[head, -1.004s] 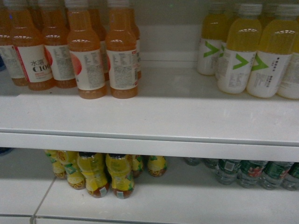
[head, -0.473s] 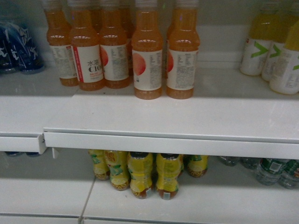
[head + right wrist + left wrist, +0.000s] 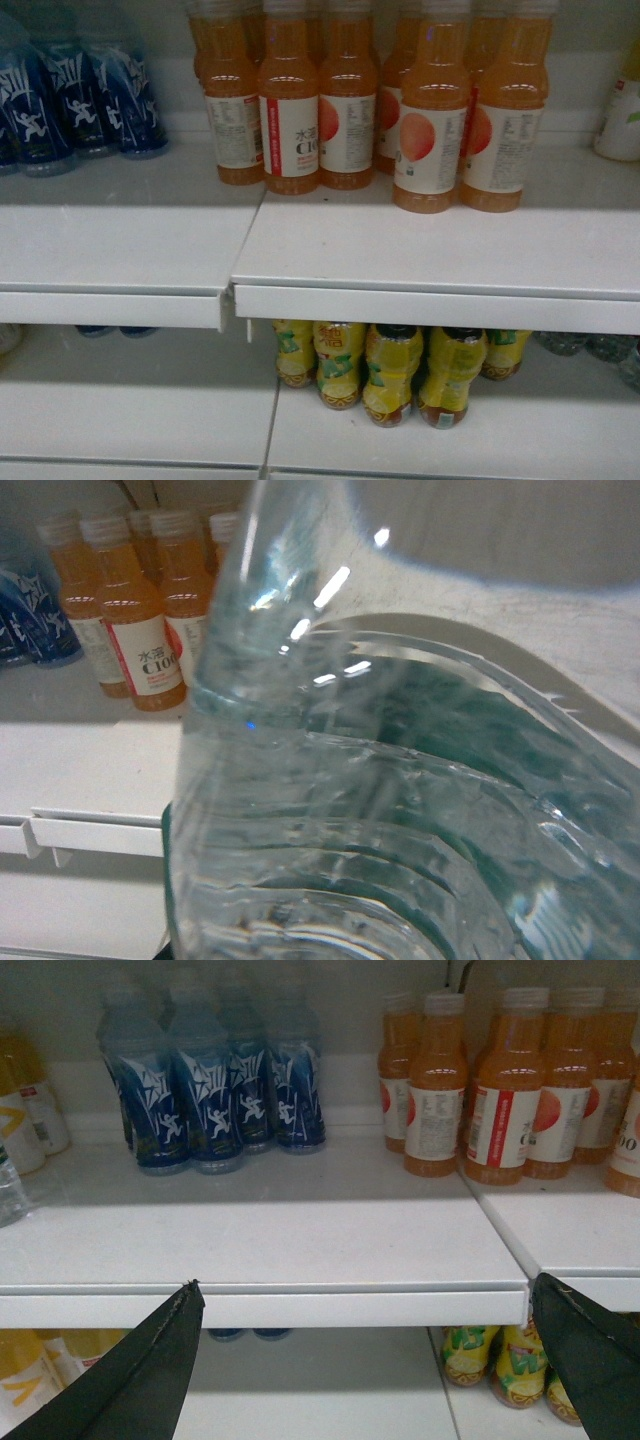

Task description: Move water from second to third shelf

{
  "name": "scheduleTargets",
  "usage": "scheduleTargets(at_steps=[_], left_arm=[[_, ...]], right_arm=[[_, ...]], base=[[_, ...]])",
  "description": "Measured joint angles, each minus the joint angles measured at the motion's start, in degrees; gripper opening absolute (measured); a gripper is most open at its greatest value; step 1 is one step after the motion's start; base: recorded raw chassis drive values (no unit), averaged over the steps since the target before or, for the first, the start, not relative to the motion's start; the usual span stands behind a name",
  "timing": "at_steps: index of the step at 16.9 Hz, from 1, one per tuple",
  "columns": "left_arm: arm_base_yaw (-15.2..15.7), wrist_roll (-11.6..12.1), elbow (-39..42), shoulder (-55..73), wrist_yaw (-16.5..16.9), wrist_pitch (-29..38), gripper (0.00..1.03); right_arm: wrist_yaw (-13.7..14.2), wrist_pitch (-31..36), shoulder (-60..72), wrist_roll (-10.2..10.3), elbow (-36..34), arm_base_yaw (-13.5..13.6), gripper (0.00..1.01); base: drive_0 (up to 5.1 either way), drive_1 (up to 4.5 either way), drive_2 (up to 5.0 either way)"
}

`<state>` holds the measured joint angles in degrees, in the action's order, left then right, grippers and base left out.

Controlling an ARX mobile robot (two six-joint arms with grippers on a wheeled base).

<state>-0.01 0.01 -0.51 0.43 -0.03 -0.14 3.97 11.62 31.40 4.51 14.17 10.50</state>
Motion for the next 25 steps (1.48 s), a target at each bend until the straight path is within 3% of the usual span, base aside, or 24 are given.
scheduleTargets(at_steps=[25], left_arm=[[0.0,0.0,0.0,0.0,0.0,0.0,0.98]], right_arm=[[-0.2,-0.1,0.0,0.0,0.0,0.0,0.43]], base=[[-4.6,2.21,2.2]])
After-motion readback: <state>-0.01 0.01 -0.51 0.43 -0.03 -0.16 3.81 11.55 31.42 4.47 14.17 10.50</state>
